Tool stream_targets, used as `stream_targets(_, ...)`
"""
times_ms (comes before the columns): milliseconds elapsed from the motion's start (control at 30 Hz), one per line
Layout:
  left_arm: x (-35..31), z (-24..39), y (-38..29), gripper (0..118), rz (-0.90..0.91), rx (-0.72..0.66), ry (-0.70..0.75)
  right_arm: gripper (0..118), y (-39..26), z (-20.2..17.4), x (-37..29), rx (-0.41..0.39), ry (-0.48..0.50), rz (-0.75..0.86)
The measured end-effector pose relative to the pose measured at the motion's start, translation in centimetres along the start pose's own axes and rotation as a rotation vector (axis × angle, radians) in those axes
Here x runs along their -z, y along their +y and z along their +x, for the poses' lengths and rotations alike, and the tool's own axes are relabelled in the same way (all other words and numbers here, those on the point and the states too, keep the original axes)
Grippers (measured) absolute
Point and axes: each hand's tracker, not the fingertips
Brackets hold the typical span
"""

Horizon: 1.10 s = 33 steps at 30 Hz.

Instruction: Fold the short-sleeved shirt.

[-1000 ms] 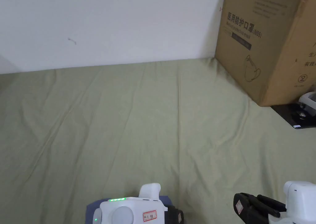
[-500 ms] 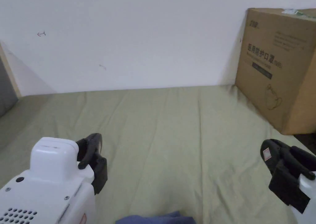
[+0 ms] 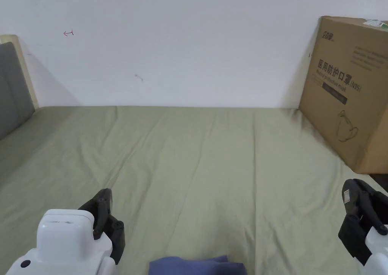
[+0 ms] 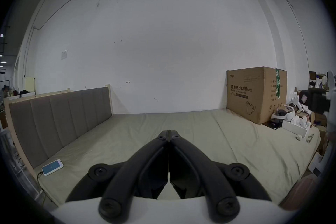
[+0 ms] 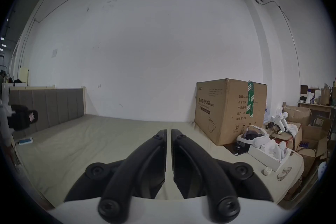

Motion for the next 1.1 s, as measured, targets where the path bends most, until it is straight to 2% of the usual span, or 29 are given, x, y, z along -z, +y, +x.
stream_targets(100,0.5,-1.0,0.5,0,-0.018,-0.041,-0.033,5,0.8,-0.2,0.2,0.011,0.015,0.0)
stream_targets(133,0.7,-1.6,0.7,0,-0.044,-0.075,-0.104,5,0.5,-0.4,0.7,0.002,0.08,-0.052)
stream_targets(200,1.6,-2.5,0.6,0,-0.122,-0.108,-0.139,5,-0.9,-0.9,2.3,0.027,0.256,-0.261)
stream_targets(267,2.2,-3.6,-0.1,0,-0.199,-0.14,-0.142,5,-4.3,-1.8,4.9,0.095,0.446,-0.604)
stream_targets(333,2.8,-4.6,-1.3,0,-0.259,-0.199,-0.177,5,-8.5,-2.7,6.7,0.173,0.539,-0.899)
stream_targets(367,3.1,-5.1,-2.1,0,-0.287,-0.219,-0.173,5,-10.8,-2.9,7.1,0.221,0.573,-0.98)
stream_targets(433,4.0,-6.2,-3.7,0,-0.373,-0.302,-0.198,5,-14.3,-3.3,7.5,0.264,0.578,-1.108)
stream_targets(467,4.7,-7.1,-4.8,0,-0.425,-0.371,-0.243,5,-15.5,-3.3,7.6,0.253,0.558,-1.141)
stream_targets(500,5.5,-7.9,-5.8,0,-0.474,-0.435,-0.295,5,-16.4,-3.2,7.6,0.234,0.527,-1.152)
stream_targets(567,7.5,-9.6,-9.0,2,-0.614,-0.607,-0.443,5,-17.8,-3.0,7.7,0.144,0.482,-1.207)
stream_targets(600,8.5,-10.3,-10.7,10,-0.683,-0.687,-0.496,5,-18.3,-2.7,7.7,0.141,0.489,-1.219)
stream_targets(633,9.4,-10.8,-12.6,26,-0.739,-0.773,-0.54,5,-18.8,-2.3,7.8,0.158,0.504,-1.219)
stream_targets(667,10.1,-11.1,-14.3,60,-0.807,-0.81,-0.596,5,-18.9,-1.9,7.8,0.187,0.515,-1.21)
stream_targets(700,10.6,-11.2,-15.5,88,-0.851,-0.829,-0.63,5,-18.6,-1.9,7.6,0.222,0.525,-1.195)
stream_targets(733,11.2,-11.1,-16.9,109,-0.887,-0.827,-0.656,5,-18.8,-1.8,7.7,0.229,0.52,-1.202)
stream_targets(767,11.7,-11.0,-18.1,117,-0.929,-0.825,-0.678,5,-19.0,-1.8,7.9,0.242,0.516,-1.213)
stream_targets(833,12.5,-10.8,-20.4,118,-0.964,-0.882,-0.746,5,-19.8,-1.5,8.2,0.263,0.513,-1.223)
stream_targets(1000,15.3,-9.7,-23.9,118,-0.998,-1.173,-0.921,5,-19.4,-1.6,8.3,0.247,0.53,-1.23)
stream_targets(1100,17.4,-6.8,-25.3,118,-1.027,-1.226,-1.065,5,-19.6,-1.4,8.6,0.273,0.53,-1.243)
